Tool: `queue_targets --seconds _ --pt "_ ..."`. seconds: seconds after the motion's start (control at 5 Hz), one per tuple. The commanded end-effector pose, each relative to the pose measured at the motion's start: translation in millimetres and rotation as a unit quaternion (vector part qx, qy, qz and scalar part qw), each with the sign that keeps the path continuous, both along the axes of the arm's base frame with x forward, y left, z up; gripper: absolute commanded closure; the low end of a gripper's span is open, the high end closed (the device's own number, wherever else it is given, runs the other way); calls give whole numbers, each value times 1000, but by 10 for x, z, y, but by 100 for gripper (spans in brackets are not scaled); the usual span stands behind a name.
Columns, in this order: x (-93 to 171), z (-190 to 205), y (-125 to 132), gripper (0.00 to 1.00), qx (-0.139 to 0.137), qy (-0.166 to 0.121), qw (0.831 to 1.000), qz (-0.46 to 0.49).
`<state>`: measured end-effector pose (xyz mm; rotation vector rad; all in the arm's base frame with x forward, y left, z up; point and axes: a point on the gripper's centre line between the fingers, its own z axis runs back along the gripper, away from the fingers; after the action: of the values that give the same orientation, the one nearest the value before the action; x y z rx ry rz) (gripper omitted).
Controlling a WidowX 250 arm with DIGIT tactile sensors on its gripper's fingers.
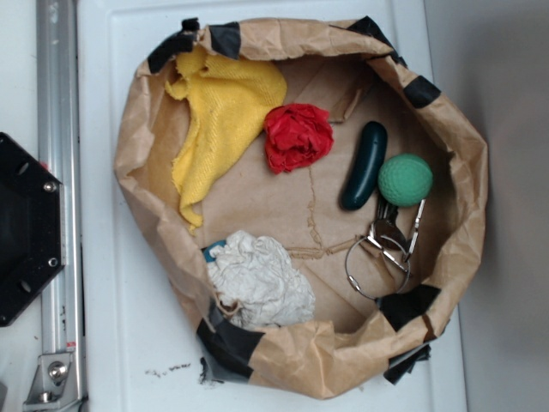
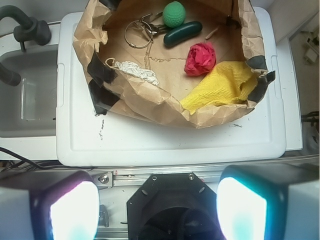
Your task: Grab the yellow cloth.
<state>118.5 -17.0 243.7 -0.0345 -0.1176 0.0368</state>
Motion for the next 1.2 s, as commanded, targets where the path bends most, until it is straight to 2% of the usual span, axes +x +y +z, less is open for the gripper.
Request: queue_targets --seconds 0.0,0.2,0.4,0.6,0.8,1.0 --pt "0 0 0 0 0 0 1000 0" --pt "500 -490 181 0 46 25 998 35" --pt "1010 -917 282 0 67 8 996 49" --pt "1465 -1196 320 0 89 35 995 25" --pt "1421 -1333 392 0 90 48 995 21" --pt "1248 -1526 648 0 83 70 994 16"
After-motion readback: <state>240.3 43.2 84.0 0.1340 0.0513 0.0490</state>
